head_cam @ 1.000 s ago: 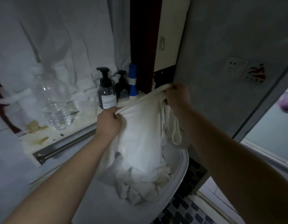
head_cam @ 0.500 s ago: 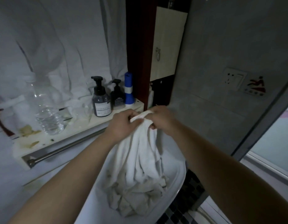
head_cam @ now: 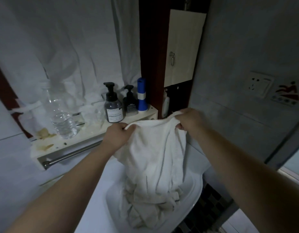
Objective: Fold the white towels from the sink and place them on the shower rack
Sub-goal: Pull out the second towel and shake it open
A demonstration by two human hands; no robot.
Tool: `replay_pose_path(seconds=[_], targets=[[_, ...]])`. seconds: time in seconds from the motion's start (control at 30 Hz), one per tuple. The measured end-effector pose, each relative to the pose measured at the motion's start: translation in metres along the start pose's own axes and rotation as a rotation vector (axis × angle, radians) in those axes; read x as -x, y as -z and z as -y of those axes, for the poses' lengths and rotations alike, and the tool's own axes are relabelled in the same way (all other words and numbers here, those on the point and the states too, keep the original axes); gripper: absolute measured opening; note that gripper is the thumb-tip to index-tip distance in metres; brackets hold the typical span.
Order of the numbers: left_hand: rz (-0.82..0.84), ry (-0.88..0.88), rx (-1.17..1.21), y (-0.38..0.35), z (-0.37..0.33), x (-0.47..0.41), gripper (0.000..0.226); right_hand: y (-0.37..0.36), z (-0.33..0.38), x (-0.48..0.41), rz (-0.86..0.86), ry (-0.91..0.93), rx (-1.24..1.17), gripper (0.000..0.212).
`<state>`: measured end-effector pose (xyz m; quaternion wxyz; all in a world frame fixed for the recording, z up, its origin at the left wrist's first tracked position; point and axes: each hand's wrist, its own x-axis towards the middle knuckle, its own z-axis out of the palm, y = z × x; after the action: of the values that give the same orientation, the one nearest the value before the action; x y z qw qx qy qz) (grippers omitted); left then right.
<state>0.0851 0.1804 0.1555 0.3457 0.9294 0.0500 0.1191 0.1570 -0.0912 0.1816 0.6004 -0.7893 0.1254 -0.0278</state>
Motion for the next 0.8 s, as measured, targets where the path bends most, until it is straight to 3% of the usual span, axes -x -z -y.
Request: replay_pose_path(seconds=[0.17,0.37,0.43,0.53,0.67,0.8], targets=[[0.064,-0.086,0.105,-0.014,-0.037,-0.003,0.044,-0.024,0.008,0.047,0.473,0.175,0.149,0.041],[0.235,0.339,0.728,-0.029,-0.061,-0.009,0.025,-0.035,0.007,0.06,0.356,0.281,0.2,0.023],[0.242,0.368,1.006,-0.031,-0.064,-0.009,0.028,-0.031,0.007,0.059,0.307,0.304,0.164,0.015],[0.271,0.372,1.18,-0.031,-0.065,-0.01,0.022,-0.027,0.01,0.059,0.286,0.309,0.055,0.017],[0.362,0.172,1.179,-0.034,-0.061,-0.004,0.036,-0.025,0.01,0.06,0.295,0.272,-0.068,0.018],[0.195,-0.176,0.785,-0.038,-0.061,0.003,0.035,-0.02,0.009,0.06,0.303,0.235,-0.169,0.018]])
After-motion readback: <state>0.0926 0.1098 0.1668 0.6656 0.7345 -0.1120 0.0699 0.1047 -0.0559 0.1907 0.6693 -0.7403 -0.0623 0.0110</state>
